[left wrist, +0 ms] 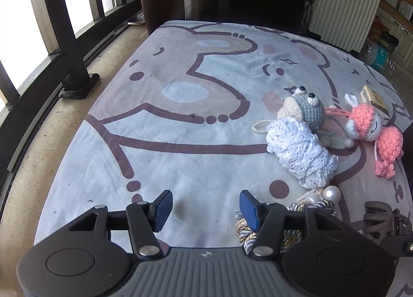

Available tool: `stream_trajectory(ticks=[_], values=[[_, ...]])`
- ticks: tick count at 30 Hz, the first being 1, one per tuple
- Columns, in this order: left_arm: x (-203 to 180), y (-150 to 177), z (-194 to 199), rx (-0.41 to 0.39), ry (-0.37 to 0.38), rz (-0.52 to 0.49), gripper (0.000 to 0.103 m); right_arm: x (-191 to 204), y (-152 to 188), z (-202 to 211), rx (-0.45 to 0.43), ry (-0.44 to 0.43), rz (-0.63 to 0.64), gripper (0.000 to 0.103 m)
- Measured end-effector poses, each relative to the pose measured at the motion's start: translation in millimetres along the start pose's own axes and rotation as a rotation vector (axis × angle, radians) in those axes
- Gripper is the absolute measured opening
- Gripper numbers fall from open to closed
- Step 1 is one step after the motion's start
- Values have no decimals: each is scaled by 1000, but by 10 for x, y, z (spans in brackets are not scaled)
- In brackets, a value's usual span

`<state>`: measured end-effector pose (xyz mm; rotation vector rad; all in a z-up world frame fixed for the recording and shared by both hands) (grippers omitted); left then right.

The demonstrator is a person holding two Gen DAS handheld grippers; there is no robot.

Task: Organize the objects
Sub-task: 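Lift the claw clip with the right gripper while the left gripper approaches the rope tassel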

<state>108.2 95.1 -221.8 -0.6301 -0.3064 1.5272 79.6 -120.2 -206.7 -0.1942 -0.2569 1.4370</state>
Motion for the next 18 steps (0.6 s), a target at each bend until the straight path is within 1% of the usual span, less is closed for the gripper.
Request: stream_trajectory(ticks=[3,4,6,8,10,11,13,18], values=[[23,37,-7,10,-33,-39,60,20,13,-64,-19,69,57,62],[41,50,-8,19,-45,-46,61,14,16,-81,-20,66,65,59],[76,76,3,33,-57,-60,63,9,13,-79,-23,50,67,59],[72,106,24,54,-60,-81,63,37,10,-44,-40,44,91,52],[40,148,49,80,-62,-110,63,102,1,1,-74,50,147,46],[18,174,62,94,-59,-124,63,135,2,21,-88,57,172,45],[-26,228,86,118,-41,-144,63,197,1,39,-94,36,195,45],[-171,346,118,159,32,-175,63,330,-21,41,-101,4,228,45]])
Point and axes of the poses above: each gripper's, at about its wrist camera, not at the fingertips, and z roughly against the way its jaws point, x to its left, y to its underside, the point moved 9 cm from there along -z, roughly the way its jaws point, and after that the axes turned 13 degrees about y, right-handed, at the moved point
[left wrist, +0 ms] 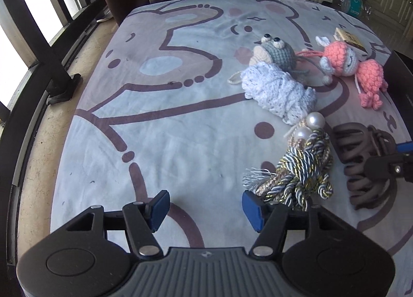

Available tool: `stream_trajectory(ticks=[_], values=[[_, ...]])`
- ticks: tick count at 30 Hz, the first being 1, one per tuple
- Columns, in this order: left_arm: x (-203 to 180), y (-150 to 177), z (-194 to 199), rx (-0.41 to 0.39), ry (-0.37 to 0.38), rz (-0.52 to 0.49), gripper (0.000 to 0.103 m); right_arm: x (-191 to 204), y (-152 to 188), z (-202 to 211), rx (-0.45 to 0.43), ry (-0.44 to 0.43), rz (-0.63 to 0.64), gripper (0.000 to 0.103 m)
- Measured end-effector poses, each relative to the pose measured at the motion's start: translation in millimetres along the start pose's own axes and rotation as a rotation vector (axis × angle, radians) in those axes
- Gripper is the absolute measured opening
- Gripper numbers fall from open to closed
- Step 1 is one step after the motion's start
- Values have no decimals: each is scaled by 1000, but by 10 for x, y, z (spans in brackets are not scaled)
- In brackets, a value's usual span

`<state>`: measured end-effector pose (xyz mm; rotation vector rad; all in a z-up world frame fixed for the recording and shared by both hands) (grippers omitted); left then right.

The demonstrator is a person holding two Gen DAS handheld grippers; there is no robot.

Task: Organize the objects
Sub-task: 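Lift the claw clip with the right gripper while the left gripper approaches the rope tassel, then close the left gripper on the blue-gold rope tassel and lift it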

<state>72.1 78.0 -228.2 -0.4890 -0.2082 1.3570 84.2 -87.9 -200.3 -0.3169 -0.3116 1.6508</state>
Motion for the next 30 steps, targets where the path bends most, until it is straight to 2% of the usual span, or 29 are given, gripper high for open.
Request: stream_trajectory(ticks=[4,8,13,16,18,20,27,30], values=[[-217,67,-15,30,92,-37,63,77,-44,12,-22,-14,17,45],[-327,97,6,42,85,-105,65,71,-80,19,-39,-1,22,45],[-259,20,214,2,18,-130,79,-6,-64,17,-33,8,15,45],[-331,-111,392,-50,51,-132,90,-92,-70,40,-44,25,9,45],[-441,-196,450,-75,77,-145,92,-139,-59,60,-47,32,14,45],[-554,-241,424,-78,105,-160,96,-188,-36,75,-50,44,28,45],[-828,-180,106,-10,172,-165,96,-447,101,70,-39,94,71,45],[-877,-186,3,1,170,-150,96,-541,167,52,-28,93,72,45]])
Point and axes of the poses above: each gripper's, at about its wrist camera, not at the fingertips, and z roughly against the way its jaws point, x to its left, y to its underside, the point moved 9 cm from there along -z, roughly the way its jaws point, and after that the axes turned 13 degrees about y, right-handed, at the moved point
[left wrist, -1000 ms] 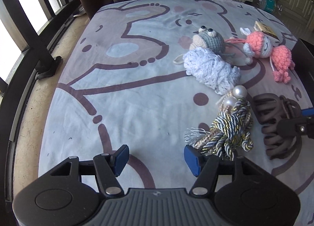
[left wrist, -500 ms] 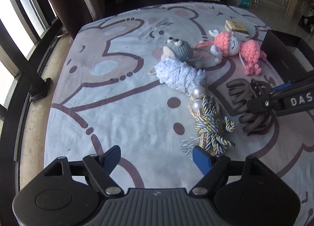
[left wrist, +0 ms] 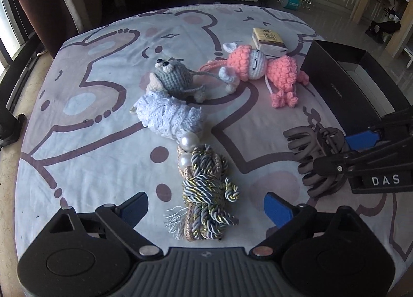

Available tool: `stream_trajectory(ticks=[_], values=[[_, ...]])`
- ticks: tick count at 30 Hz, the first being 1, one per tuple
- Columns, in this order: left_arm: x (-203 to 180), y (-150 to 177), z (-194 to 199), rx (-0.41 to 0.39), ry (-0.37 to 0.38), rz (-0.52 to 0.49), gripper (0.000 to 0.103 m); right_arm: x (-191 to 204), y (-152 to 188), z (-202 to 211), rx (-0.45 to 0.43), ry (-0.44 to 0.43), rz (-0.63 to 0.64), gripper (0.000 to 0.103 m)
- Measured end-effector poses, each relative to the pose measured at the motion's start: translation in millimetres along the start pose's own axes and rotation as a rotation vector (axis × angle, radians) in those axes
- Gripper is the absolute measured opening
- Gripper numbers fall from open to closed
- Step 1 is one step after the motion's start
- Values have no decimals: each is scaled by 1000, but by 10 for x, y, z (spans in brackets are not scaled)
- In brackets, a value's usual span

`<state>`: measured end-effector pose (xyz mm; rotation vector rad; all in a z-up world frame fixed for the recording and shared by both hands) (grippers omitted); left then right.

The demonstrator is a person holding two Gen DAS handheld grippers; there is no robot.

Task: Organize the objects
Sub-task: 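Close the left gripper on the blue-gold rope tassel and lift it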

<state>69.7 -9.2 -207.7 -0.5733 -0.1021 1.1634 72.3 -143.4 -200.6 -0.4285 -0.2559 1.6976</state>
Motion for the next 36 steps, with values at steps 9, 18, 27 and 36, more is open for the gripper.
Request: stream_trajectory(ticks=[9,18,27,36], values=[[178,19,-228,39,-59,126,74,-79,58,7,7,-37,-32,46],[163,-33,-241,22,-44,152,62,-109,52,-9,57,-68,-131,54],[125,-47,-253,28,-37,164,49,-130,27,-98,84,-40,-194,57],[128,-62,-160,23,-6,217,47,-85,-12,-40,40,-1,-120,45]])
Point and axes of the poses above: each gripper's, at about its wrist camera, not at the fingertips, and z roughly against the way its jaws point, x to its left, y to its underside, the point moved 9 cm from there along -z, roughly the way its jaws point, and after that the axes turned 13 degrees about y, right-handed, at the moved point
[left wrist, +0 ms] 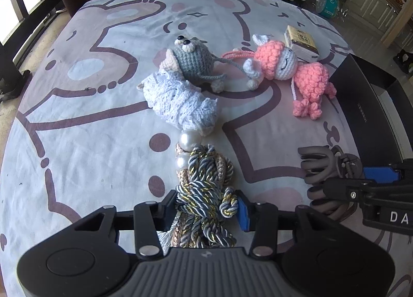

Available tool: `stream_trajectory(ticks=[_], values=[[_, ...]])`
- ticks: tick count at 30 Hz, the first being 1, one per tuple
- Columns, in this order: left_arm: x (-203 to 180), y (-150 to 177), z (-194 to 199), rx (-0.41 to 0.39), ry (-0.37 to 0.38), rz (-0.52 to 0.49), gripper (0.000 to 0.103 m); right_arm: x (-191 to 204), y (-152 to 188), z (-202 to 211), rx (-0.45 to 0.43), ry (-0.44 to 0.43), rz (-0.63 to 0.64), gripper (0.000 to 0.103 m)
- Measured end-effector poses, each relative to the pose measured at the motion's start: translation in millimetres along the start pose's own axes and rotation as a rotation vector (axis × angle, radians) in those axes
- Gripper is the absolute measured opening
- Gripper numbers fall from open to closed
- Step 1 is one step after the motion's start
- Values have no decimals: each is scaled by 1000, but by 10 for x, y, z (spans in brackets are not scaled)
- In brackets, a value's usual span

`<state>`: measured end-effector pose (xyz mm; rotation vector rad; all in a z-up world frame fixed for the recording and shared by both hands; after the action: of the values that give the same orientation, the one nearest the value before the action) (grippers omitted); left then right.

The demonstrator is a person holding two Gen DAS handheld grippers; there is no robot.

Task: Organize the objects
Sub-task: 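Close the left gripper on the blue-gold rope tassel and lift it, then carry the tassel with the left gripper while the right gripper carries the clip into the black box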

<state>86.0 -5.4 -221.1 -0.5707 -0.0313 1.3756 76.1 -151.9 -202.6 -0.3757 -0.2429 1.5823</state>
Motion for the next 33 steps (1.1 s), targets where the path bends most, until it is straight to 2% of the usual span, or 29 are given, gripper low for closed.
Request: stream_trajectory(ticks=[3,7,15,23,33], values=[[9,-52,118,-26,-15,5,47,39,-19,40,-13,-11,8,45],[13,-168,301,-67,-22,32,47,54,-125,197,-72,-13,12,45],[-159,-417,639,-131,-21,35,47,1,-355,561,-157,-25,13,45],[-422,-638,910,-166,-21,9,47,-190,-605,921,-227,-31,4,45],[-768,-828,1053,-186,-23,-47,47,-553,-709,1049,-263,3,-20,45]])
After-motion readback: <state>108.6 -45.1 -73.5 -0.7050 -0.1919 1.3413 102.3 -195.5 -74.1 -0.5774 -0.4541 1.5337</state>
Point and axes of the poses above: each gripper's, at about its wrist camera, not at the fingertips, and z roughly against the way its jaws point, x to its left, y to its underside, the point moved 9 cm from there along -z, roughly the way its jaws point, and after that the axes turned 13 degrees about y, right-handed, at the moved point
